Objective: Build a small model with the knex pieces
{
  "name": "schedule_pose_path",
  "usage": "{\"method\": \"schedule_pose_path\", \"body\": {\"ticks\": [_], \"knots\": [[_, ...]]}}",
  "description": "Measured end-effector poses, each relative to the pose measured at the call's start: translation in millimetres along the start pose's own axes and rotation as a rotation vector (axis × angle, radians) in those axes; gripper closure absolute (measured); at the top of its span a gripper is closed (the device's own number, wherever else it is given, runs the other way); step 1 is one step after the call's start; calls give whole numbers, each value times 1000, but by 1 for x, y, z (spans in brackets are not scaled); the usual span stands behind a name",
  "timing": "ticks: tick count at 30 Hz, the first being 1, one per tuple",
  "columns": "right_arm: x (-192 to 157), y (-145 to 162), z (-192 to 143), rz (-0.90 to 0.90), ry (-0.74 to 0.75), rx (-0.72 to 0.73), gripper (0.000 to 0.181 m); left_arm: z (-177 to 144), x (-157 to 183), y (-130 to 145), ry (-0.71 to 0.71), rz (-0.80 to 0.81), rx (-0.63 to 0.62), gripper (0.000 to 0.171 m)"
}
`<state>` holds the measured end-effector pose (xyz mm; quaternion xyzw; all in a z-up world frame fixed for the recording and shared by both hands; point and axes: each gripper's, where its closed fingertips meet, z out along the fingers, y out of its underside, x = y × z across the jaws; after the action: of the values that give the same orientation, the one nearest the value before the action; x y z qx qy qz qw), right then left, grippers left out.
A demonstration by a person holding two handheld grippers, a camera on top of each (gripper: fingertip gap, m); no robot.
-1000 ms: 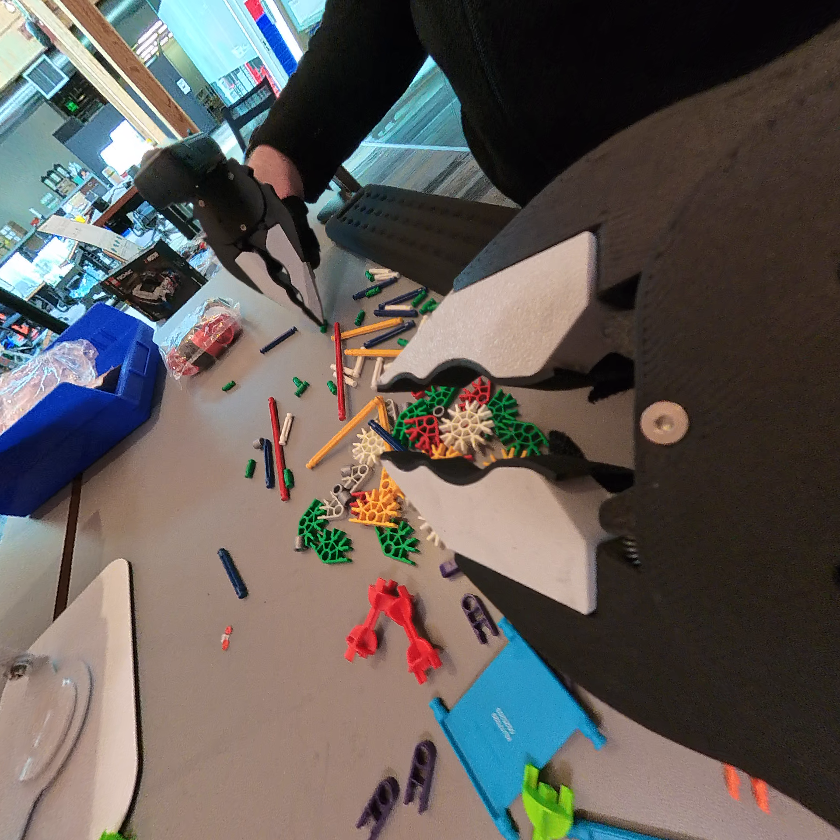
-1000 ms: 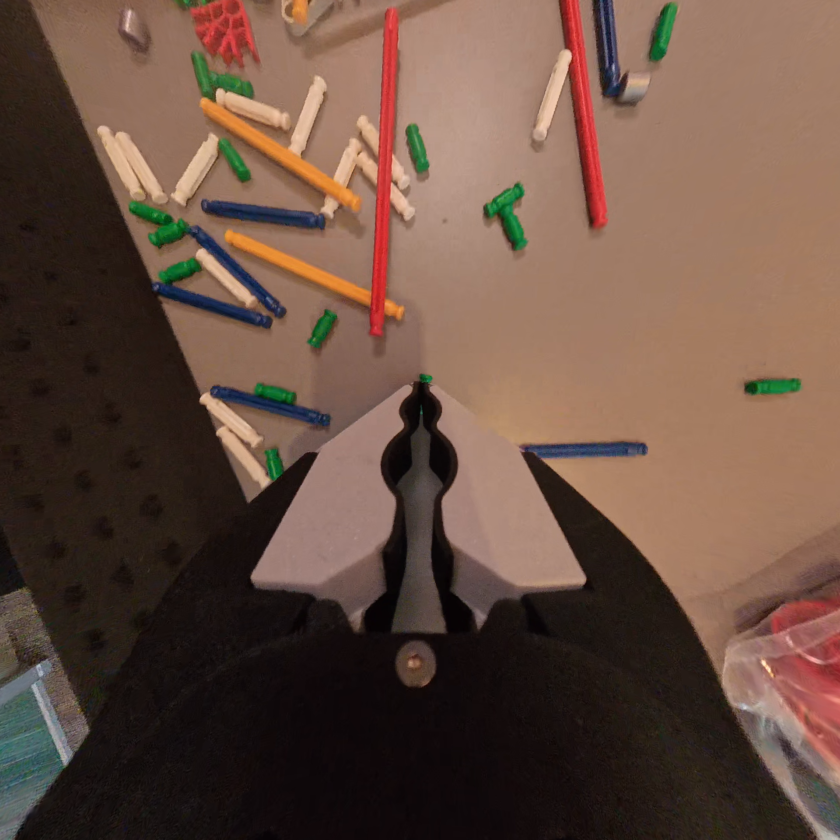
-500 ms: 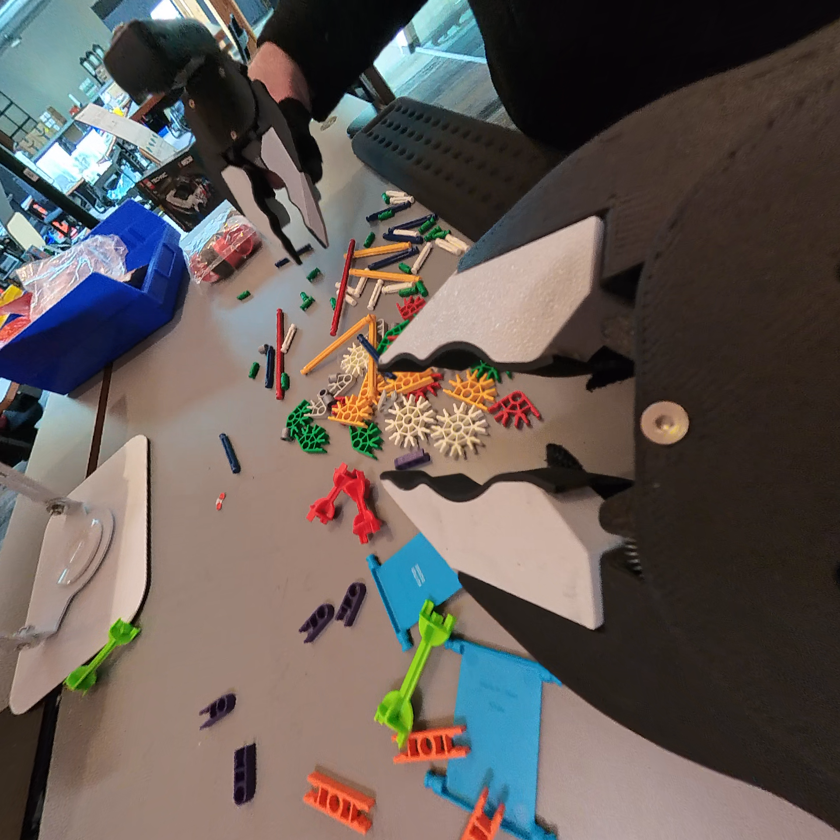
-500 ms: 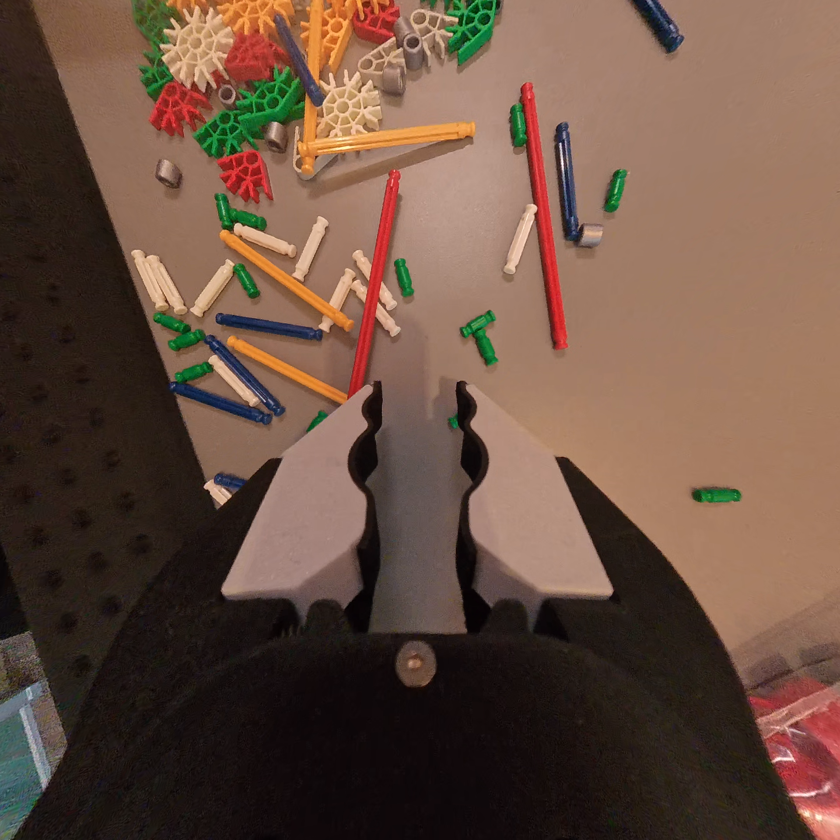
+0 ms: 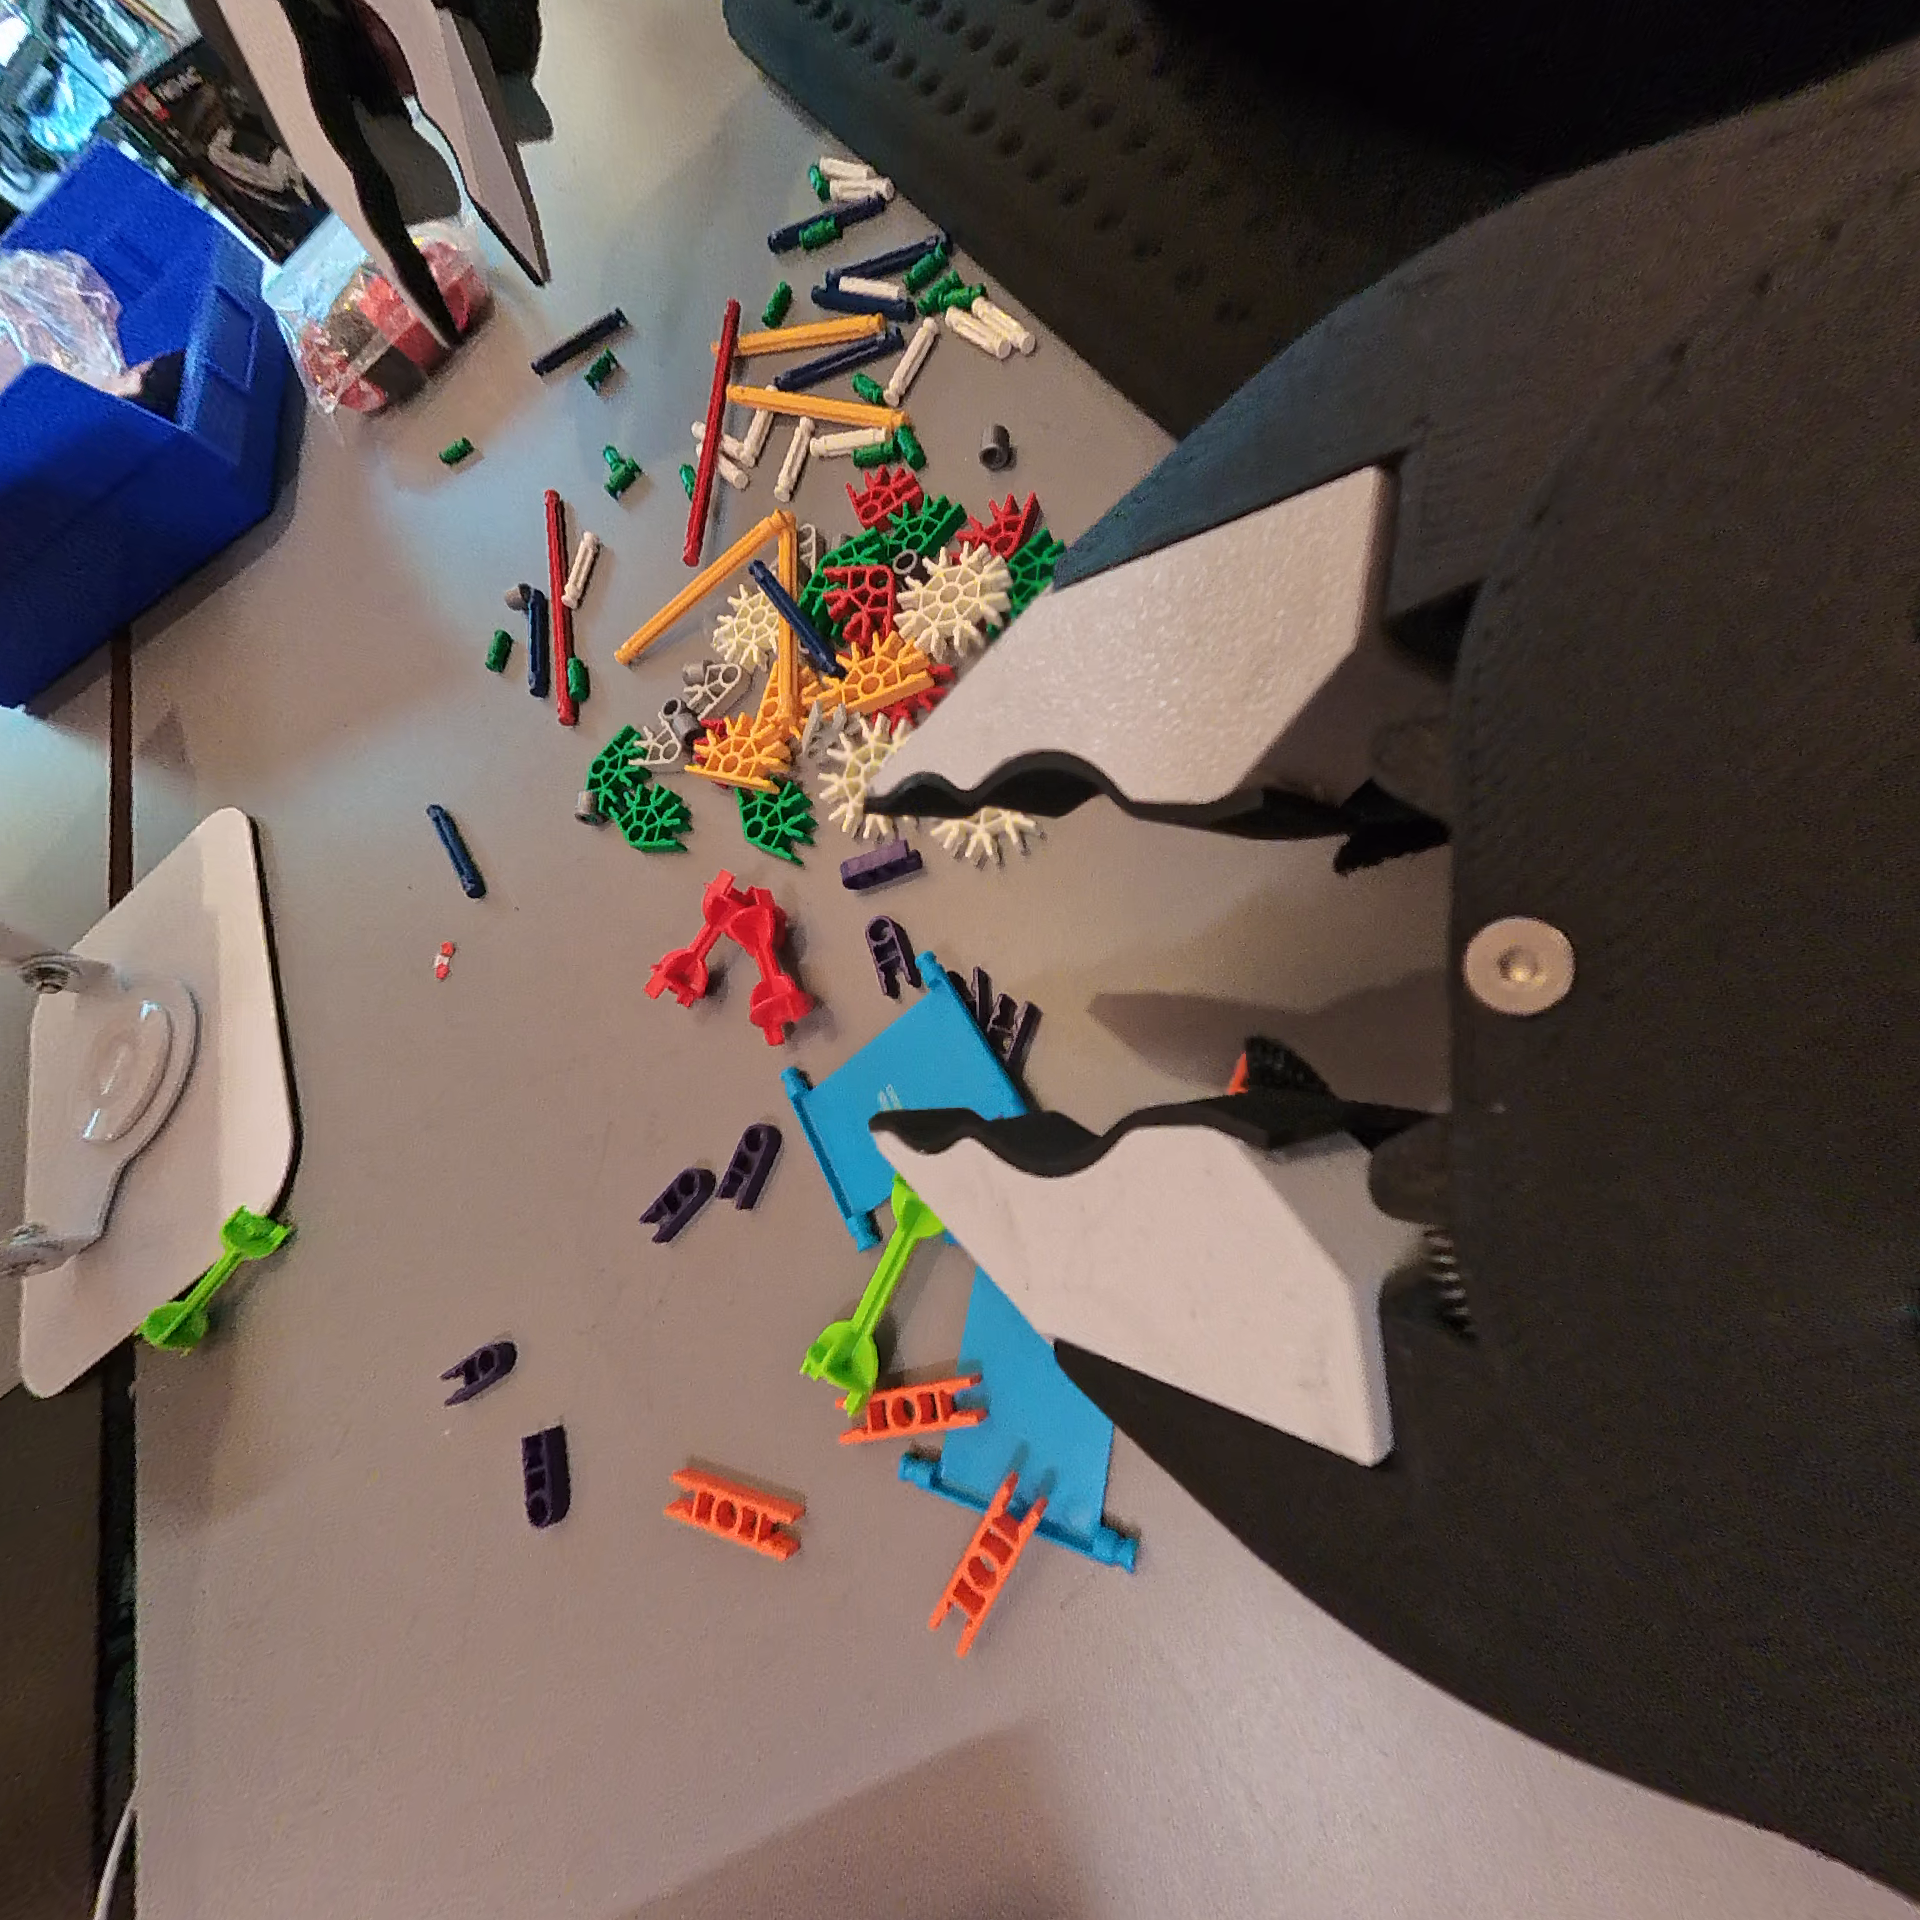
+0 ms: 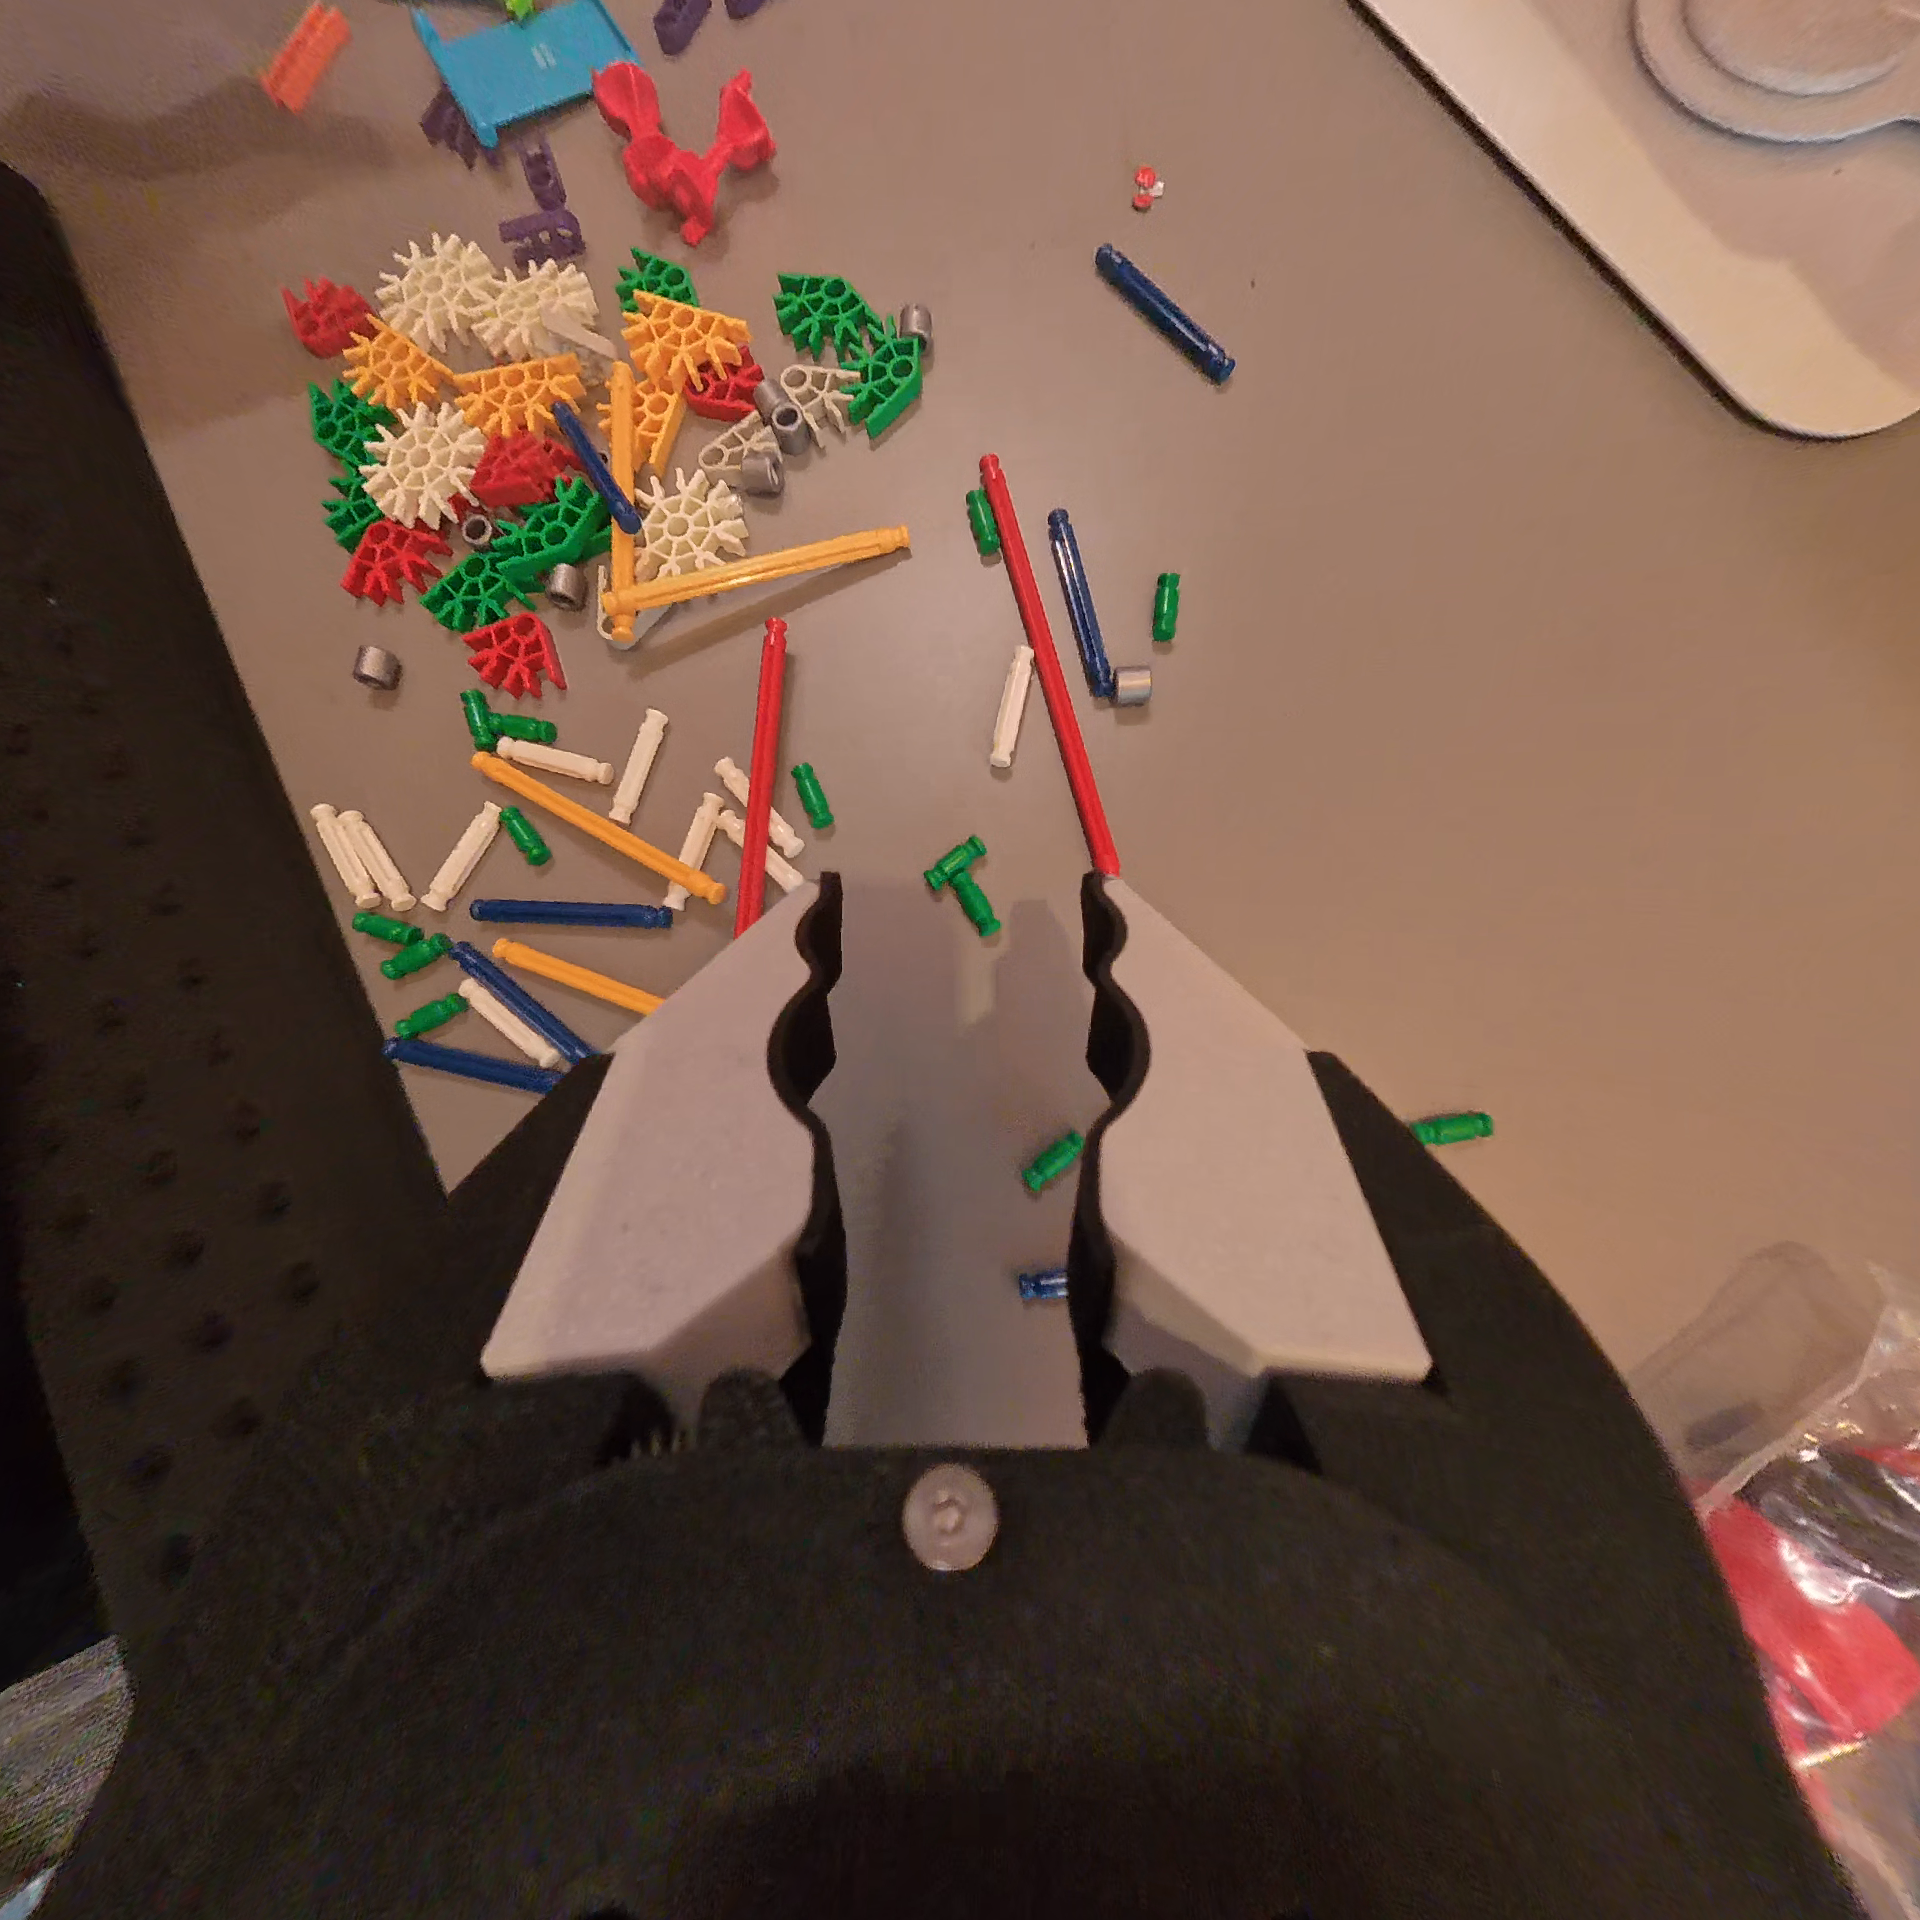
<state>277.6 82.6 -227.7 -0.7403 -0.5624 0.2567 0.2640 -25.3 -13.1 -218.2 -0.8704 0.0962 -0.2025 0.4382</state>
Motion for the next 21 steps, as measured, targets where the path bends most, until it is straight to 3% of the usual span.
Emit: {"method": "schedule_pose_path", "body": {"ticks": [8, 11, 16, 21], "knots": [[-6, -36, 23, -79, -46, 28, 137, -43, -42, -12, -212, 159, -129, 133], [-15, -44, 31, -96, -51, 17, 138, -50, -58, -16, -229, 198, -178, 137], [-30, -49, 37, -94, -37, 9, 139, -36, -69, -9, -131, 257, -310, 136], [-55, -58, 37, -10, -4, 28, 148, 0, -35, -15, 119, 383, -344, 138]]}}
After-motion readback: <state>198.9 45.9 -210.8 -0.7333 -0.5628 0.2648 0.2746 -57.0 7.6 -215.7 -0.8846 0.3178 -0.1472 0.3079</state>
